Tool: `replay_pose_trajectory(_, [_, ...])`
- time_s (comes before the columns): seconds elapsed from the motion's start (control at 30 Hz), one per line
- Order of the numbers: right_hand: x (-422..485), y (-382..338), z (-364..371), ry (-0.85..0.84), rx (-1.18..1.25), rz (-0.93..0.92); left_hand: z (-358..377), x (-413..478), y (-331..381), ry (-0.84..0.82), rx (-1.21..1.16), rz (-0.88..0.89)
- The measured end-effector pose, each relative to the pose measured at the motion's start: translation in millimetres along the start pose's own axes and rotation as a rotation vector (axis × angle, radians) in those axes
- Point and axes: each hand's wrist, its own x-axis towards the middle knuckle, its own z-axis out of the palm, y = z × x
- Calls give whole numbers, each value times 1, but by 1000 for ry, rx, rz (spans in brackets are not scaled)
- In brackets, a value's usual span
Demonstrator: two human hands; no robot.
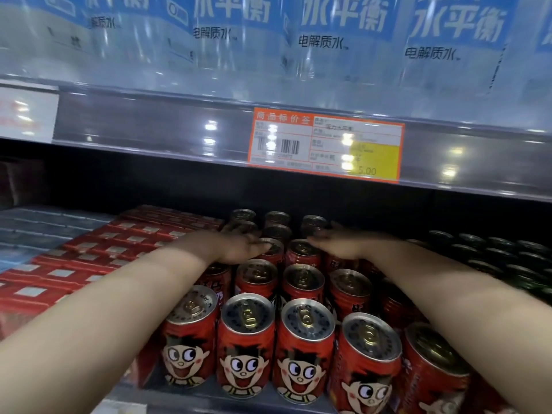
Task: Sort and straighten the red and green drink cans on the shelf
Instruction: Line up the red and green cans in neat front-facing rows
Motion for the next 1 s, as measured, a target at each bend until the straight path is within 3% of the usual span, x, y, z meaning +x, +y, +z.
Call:
replay_pose_trajectory(0.13, [5,3,6,1,30,13,-1,0,1,-9,19,-10])
replay_pose_trajectory(0.37, [1,2,9,10,236,-141,3,7,-4,-11,24,-16])
replay_pose_trajectory(0.5, [-1,30,-3,120,236,-22,3,7,-4,4,23,-16])
replay_pose_trajectory(0.6, [-2,46,-5,41,129,87,4,8,-4,1,29,-18])
replay_pose_trajectory(0.77, [11,42,7,44,141,23,3,7,-4,-17,17,-25])
replay_pose_trajectory(0.87, [10,50,2,39,289,4,2,5,-3,-16,3,-23])
replay_pose_trajectory(1.0, [-2,78,-21,166,363,56,2,4,-3,-10,-3,-21])
